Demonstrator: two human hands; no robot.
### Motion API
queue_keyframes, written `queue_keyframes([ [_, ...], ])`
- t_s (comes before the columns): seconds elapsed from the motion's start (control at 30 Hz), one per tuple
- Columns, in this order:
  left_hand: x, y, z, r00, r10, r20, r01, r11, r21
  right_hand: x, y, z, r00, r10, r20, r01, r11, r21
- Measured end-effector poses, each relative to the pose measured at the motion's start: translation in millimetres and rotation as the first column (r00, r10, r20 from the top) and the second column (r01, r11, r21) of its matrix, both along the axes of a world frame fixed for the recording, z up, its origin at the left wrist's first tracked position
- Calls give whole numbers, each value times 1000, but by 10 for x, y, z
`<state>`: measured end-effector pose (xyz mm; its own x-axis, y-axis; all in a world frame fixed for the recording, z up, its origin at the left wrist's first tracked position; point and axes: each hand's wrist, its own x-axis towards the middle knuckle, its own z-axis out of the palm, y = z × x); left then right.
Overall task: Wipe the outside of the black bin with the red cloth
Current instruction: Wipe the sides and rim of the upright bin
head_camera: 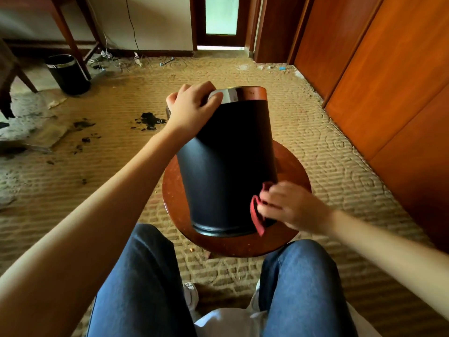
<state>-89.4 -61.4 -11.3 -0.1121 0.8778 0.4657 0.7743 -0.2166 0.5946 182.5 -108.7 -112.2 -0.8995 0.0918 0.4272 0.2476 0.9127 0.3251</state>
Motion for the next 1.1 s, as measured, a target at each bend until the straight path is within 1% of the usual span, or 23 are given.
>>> queue_keyframes([
  [0.03, 15, -10, -17, 1000, -2, 2, 2, 1000, 11, -63, 175, 157, 999, -24, -49, 25, 999, 39],
  [0.07, 23, -21, -26, 1000, -12, 2, 12, 1000, 10, -152, 401, 355, 986, -82, -142, 92, 994, 66],
  [0.1, 28, -28, -31, 1000, -22, -4, 22, 1000, 2, -260, 617, 589, 960, -170, -223, 185, 982, 49],
  [0.17, 9, -38, 3, 1000, -7, -23, 6, 1000, -26, -495, 895, 993, 906, -299, -301, 303, 952, -33],
  [0.23, -20, -12, 69, 998, 57, -11, -57, 995, -78, -676, 857, 1041, 896, -311, -318, 302, 950, -77],
  [0.27, -33, 16, 95, 996, 88, -11, -89, 991, -99, -705, 748, 923, 902, -288, -322, 275, 958, -85],
  [0.4, -83, 54, 130, 986, 159, -45, -162, 984, -75, -512, 9, 124, 952, -193, -240, 157, 975, -158],
  [0.47, -89, 35, 112, 988, 152, -31, -154, 986, -65, -356, -271, -162, 968, -156, -195, 121, 976, -180],
  [0.53, -66, 18, 95, 993, 116, -29, -118, 991, -56, -278, -378, -224, 992, -69, -104, 54, 989, -139],
  [0.6, -33, -12, 95, 996, 79, -44, -81, 996, -41, -333, -240, -53, 1000, -14, -9, 13, 996, -85],
  [0.63, -10, -26, 97, 997, 62, -51, -63, 997, -37, -411, -110, 84, 999, -33, -26, 31, 997, -75],
  [0.67, 2, -44, 97, 997, 48, -52, -50, 998, -39, -518, 53, 254, 991, -83, -100, 76, 994, -77],
  [0.7, -2, -63, 93, 998, 38, -51, -41, 998, -44, -642, 224, 441, 967, -151, -206, 133, 986, -97],
  [0.77, -67, -118, 92, 999, 9, -36, -12, 997, -74, -867, 481, 802, 875, -286, -391, 227, 955, -190],
  [0.8, -126, -135, 111, 1000, -8, -23, 5, 995, -99, -957, 536, 898, 834, -331, -441, 248, 940, -236],
  [0.83, -185, -136, 142, 1000, -18, -15, 16, 991, -130, -1021, 539, 898, 819, -345, -458, 251, 934, -254],
  [0.87, -241, -119, 174, 1000, -19, -18, 16, 986, -165, -1056, 481, 814, 829, -331, -450, 242, 939, -245],
  [0.9, -278, -85, 203, 999, -10, -33, 3, 981, -196, -1041, 370, 664, 861, -297, -412, 225, 951, -214],
  [0.93, -302, -48, 226, 999, 4, -52, -15, 976, -217, -984, 216, 470, 903, -242, -355, 188, 966, -179],
  [1.0, -309, 4, 239, 995, 40, -91, -60, 971, -231, -782, -123, 73, 967, -140, -214, 102, 978, -182],
  [1.07, -278, 11, 227, 989, 84, -118, -109, 967, -229, -574, -360, -175, 991, -65, -120, 39, 977, -210],
  [1.1, -259, 8, 219, 988, 96, -124, -122, 967, -222, -496, -392, -211, 996, -26, -84, 9, 980, -197],
])
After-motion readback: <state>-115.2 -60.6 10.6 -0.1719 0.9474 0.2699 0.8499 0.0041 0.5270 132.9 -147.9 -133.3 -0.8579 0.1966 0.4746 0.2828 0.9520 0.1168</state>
